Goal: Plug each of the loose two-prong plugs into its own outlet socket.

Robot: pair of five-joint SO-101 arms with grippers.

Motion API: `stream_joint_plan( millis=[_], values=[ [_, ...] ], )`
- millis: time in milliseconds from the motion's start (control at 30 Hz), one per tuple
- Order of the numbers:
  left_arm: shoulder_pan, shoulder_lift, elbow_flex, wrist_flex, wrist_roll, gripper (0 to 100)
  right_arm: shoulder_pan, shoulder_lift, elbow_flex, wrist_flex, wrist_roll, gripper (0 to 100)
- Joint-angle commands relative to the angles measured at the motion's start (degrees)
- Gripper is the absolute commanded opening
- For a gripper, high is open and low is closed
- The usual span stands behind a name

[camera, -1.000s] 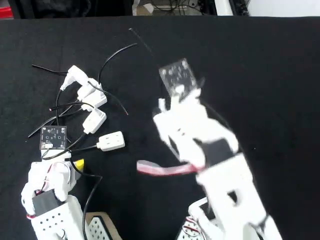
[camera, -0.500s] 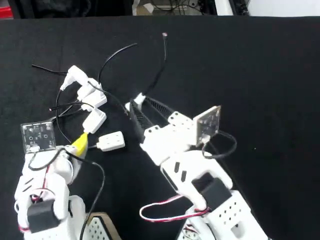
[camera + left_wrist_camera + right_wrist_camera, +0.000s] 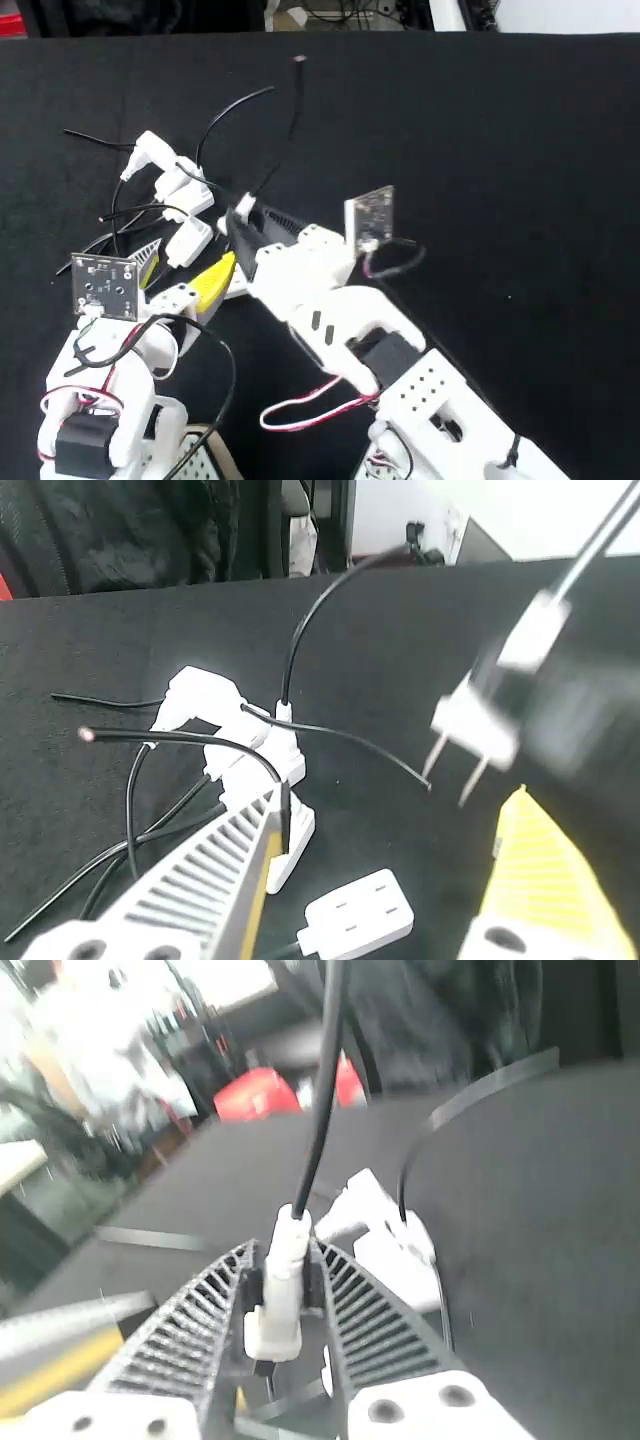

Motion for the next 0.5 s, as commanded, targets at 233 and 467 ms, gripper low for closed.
stream_joint_plan(
  millis=[233, 467],
  values=[
    [-3.1, -0.2, -1.0, -2.4, 0.8, 33, -3.2, 0.4, -9.2, 13.2, 2.8, 1.4],
    [-3.6, -0.1, 2.2, 1.8, -8.2, 33, -2.8, 0.7, -10.8, 12.0, 5.4, 1.4]
  ],
)
